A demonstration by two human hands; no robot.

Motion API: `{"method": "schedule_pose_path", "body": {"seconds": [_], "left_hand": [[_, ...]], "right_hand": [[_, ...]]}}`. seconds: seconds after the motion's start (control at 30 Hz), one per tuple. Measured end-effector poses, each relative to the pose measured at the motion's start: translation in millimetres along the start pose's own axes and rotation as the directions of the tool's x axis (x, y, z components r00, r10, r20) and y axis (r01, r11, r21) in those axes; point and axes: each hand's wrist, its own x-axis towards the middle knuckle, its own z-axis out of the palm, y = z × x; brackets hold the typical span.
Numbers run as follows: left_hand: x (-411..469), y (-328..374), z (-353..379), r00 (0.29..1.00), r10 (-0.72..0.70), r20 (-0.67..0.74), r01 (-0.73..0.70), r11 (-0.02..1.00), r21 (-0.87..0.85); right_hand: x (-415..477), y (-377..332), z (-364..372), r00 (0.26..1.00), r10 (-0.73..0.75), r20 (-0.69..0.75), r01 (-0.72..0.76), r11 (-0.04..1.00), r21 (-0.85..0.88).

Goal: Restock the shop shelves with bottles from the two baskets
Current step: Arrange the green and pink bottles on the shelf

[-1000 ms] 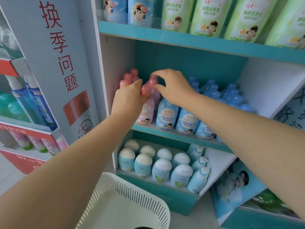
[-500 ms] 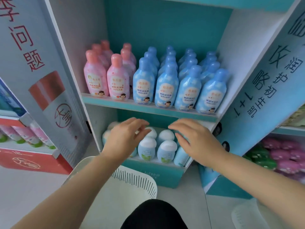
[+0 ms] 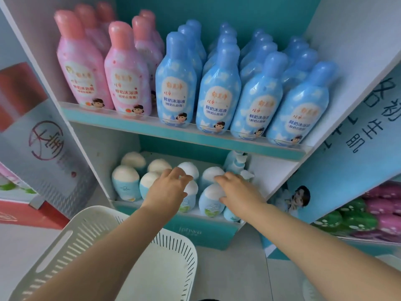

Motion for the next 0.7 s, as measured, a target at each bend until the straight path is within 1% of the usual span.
{"method": "schedule_pose_path", "body": {"seconds": [0.1,0.17,0.37,0.47,0.7], "left_hand": [[10,-3,10,0.997,0.014,0.078,-0.022,0.994,0.108],[15,-4,18,0.995,0.011,0.103,-0.025,0.991,0.134],[23,-7,34,0.995,-0.011,0.099,0.000,0.994,0.105],[23,-7,36,0.995,-0.001,0.097,-0.008,0.996,0.091],[22,-3,34,0.995,0.012,0.102,-0.021,0.996,0.082]], "right_hand": [[14,-4,12,0.999,-0.008,0.040,0.010,0.999,-0.051],[20,-5,21,0.999,-0.018,0.042,0.021,0.997,-0.072],[31,0,40,0.999,0.027,0.033,-0.026,0.999,-0.019],[34,0,43,0.999,0.012,0.029,-0.011,1.000,-0.023],[33,-8,45,1.000,0.014,-0.007,-0.014,0.999,0.045]]}}
